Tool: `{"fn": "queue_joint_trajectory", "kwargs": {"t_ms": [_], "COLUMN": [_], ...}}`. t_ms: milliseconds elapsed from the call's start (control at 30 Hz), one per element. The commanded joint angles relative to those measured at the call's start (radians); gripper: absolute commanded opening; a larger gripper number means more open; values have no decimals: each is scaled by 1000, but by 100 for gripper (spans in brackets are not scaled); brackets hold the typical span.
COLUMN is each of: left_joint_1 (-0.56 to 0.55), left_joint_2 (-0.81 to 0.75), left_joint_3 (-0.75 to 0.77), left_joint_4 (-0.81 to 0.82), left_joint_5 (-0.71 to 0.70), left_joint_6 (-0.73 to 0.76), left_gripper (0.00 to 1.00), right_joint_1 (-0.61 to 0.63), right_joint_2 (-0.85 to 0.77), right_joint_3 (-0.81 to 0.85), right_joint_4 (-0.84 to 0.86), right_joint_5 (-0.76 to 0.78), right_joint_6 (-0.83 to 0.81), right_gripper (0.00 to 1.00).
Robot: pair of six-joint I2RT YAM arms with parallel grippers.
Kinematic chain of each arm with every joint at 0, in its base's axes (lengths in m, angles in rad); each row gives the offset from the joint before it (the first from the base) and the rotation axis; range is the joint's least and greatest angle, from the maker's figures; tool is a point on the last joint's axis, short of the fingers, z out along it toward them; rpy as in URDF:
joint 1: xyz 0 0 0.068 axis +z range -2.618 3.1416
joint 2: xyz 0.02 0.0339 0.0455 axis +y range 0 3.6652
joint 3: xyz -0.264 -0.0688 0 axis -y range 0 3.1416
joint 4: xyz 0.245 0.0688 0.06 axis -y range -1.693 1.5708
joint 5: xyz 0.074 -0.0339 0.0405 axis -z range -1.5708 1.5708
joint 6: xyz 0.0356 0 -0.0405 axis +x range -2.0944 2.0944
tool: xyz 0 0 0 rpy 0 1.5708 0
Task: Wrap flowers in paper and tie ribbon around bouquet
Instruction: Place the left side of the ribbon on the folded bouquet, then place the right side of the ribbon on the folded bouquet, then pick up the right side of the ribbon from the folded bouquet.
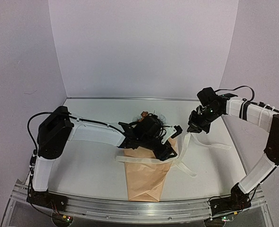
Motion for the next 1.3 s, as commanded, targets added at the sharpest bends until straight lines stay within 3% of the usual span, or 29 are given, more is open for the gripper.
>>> {"fn": "queue_joint_trajectory", "kwargs": {"t_ms": [0,133,267,400,467,567,767,933,1267], "left_joint_1": [38,98,166,201,205,208,224,236,242], "left_joint_2": [-224,-357,-512,-618,-645,-663,-659,-643,-646], "left_joint_3": [-126,-295,-508,-656,-693,-711,-718,-735,-757], "left_joint_4": [139,183,220,190,170,127,71,25,-11], "left_joint_5": [71,95,61,1,-18,-67,-142,-207,-205], "left_joint_6": [-104,-181,-265,-315,-328,-327,-340,-344,-332], "left_gripper": [70,71,70,70,70,70,66,64,63], "right_joint_1": [40,143,296,321,319,312,311,312,313], "right_joint_2": [-62,-30,51,43,16,-4,114,260,375], "right_joint_3": [40,111,237,133,88,73,210,338,378], "right_joint_4": [14,2,-153,-197,-205,-212,-246,-243,-165], "right_joint_5": [-21,-90,-207,-147,-71,24,29,50,184], "right_joint_6": [-116,-212,-348,-361,-358,-313,-235,-77,158], "right_gripper": [0,0,1,43,57,69,70,68,67]}}
